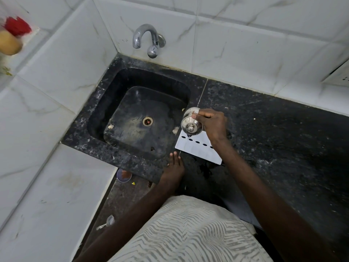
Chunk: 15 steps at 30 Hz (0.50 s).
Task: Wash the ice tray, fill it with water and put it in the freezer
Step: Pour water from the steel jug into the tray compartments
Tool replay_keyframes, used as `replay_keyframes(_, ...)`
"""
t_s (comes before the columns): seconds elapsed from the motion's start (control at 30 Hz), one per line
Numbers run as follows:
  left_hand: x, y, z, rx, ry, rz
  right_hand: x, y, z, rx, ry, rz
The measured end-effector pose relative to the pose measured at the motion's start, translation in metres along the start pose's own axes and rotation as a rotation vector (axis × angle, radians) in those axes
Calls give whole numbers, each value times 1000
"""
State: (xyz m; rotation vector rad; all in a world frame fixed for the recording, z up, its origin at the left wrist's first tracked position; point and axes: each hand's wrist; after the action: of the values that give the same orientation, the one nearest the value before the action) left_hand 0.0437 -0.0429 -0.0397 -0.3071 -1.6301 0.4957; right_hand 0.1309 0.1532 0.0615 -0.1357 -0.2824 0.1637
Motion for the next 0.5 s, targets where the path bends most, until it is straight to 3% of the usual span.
replay_keyframes(0.17,-2,1,1,-6,10,2,-8,1,3,-44,37,9)
replay_keyframes(0.5,0,3,-1,-5,39,15,-24,-1,13,37,4,45)
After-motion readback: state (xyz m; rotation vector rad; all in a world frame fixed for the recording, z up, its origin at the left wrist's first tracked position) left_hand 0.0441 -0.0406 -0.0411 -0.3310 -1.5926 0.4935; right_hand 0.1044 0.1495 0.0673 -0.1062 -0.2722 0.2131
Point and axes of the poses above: each hand's wrist, its own y-axis towards the middle knuckle, its own x-axis out of the back of the hand, z = x × y, and after that the axes turned 3 degrees about -z, right-handed
